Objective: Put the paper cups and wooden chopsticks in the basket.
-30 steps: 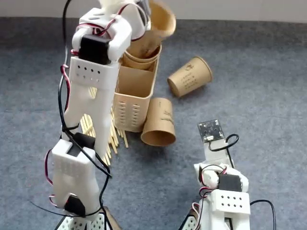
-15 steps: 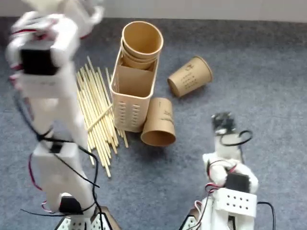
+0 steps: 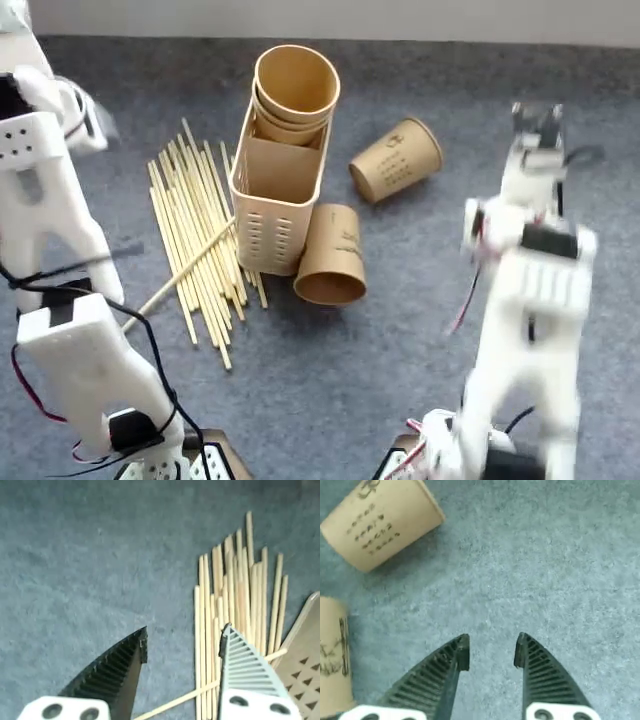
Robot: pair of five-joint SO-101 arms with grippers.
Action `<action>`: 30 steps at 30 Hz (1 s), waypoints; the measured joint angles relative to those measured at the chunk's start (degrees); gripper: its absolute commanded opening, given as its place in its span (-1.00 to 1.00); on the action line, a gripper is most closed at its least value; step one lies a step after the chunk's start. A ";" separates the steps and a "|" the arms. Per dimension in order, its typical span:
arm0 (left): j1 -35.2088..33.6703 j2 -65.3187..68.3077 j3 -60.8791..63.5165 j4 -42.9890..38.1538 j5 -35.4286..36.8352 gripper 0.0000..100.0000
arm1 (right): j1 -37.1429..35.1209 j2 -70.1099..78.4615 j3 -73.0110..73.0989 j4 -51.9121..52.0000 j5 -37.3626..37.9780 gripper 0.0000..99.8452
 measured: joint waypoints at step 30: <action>-1.58 0.00 26.02 -11.87 3.52 -0.52 | -9.67 75.16 -88.35 11.78 -13.36 -0.69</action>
